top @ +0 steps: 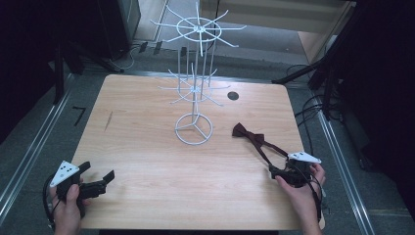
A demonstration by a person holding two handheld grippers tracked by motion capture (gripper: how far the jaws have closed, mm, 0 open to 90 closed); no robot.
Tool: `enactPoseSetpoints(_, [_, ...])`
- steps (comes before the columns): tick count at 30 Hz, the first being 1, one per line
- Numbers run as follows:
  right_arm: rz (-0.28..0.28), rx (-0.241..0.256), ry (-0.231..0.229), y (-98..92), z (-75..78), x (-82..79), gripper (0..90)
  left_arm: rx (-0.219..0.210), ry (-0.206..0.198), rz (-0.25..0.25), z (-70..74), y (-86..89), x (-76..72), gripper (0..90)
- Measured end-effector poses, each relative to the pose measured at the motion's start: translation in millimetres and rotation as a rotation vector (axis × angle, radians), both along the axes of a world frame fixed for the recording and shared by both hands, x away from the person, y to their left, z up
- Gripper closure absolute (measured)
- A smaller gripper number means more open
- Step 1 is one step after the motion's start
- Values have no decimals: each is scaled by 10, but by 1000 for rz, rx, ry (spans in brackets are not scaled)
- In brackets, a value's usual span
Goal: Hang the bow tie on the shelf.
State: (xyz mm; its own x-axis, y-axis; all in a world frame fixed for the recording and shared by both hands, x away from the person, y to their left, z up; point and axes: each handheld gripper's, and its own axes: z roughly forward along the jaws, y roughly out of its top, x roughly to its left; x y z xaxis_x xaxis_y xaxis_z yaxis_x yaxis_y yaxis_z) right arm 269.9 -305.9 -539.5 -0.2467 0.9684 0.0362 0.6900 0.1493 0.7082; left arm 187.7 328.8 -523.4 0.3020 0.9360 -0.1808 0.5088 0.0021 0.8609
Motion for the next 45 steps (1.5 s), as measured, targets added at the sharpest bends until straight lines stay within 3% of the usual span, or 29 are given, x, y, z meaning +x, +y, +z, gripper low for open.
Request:
enactPoseSetpoints(7, [-28, -30, 20, 11, -51, 76, 165, 0, 0, -1, 0, 0, 0, 0])
enactPoseSetpoints(10, [-22, -12, 26, -3, -57, 87, 184, -1, 1, -1, 0, -1, 0, 0])
enactPoseSetpoints(14, [-10, -23, 73, -15, -8, 141, 239, 0, 0, 0, 0, -1, 0, 0])
enactPoseSetpoints(15, [-19, -16, 117, -20, 20, 189, 245, 1, 0, 1, 0, 0, 0, 0])
enactPoseSetpoints(17, [-17, -17, 125, -27, 28, 204, 257, 1, 0, 1, 0, -1, 0, 0])
enactPoseSetpoints(18, [-22, -21, 141, -33, 41, 231, 271, 1, 1, 1, 0, -1, 0, 0])
enactPoseSetpoints(19, [-26, -31, 184, -47, 83, 290, 320, 1, 0, 2, -1, -1, 1, 0])
enactPoseSetpoints(21, [-20, -39, 201, -52, 97, 312, 332, 1, -1, 3, -1, -2, 1, 0])
enactPoseSetpoints(22, [-5, -56, 257, -58, 139, 376, 357, 1, 0, 2, -1, -1, 1, 0])
enactPoseSetpoints(24, [0, -61, 278, -55, 154, 398, 368, 0, -1, 2, -2, -2, 2, 0])
enactPoseSetpoints(25, [7, -85, 354, -36, 204, 460, 408, 0, -1, 2, -2, -2, 2, 0])
enactPoseSetpoints(28, [14, -96, 392, -21, 225, 493, 432, 2, -1, 1, -2, -2, 2, 0])
enactPoseSetpoints(29, [18, -108, 429, -8, 254, 529, 535, 0, -1, 0, -2, -2, 1, 0])
enactPoseSetpoints(31, [20, -112, 434, -10, 260, 539, 571, 0, -1, 0, -2, -2, 1, 0])
enactPoseSetpoints(33, [5, -113, 452, -14, 274, 565, 656, 1, -1, -1, -2, -1, 1, 0])
enactPoseSetpoints(34, [-1, -111, 459, -18, 280, 576, 750, 2, -1, 0, -1, -1, 0, 0])
enactPoseSetpoints(37, [12, -110, 455, -8, 280, 576, 872, 0, -1, -2, -1, 0, 0, 0])
enactPoseSetpoints(40, [24, -123, 451, 16, 279, 574, 887, 0, 0, -1, -2, -1, 2, 0])
enactPoseSetpoints(45, [29, -97, 489, -6, 290, 602, 900, 0, 0, 0, -2, -1, 3, 0])
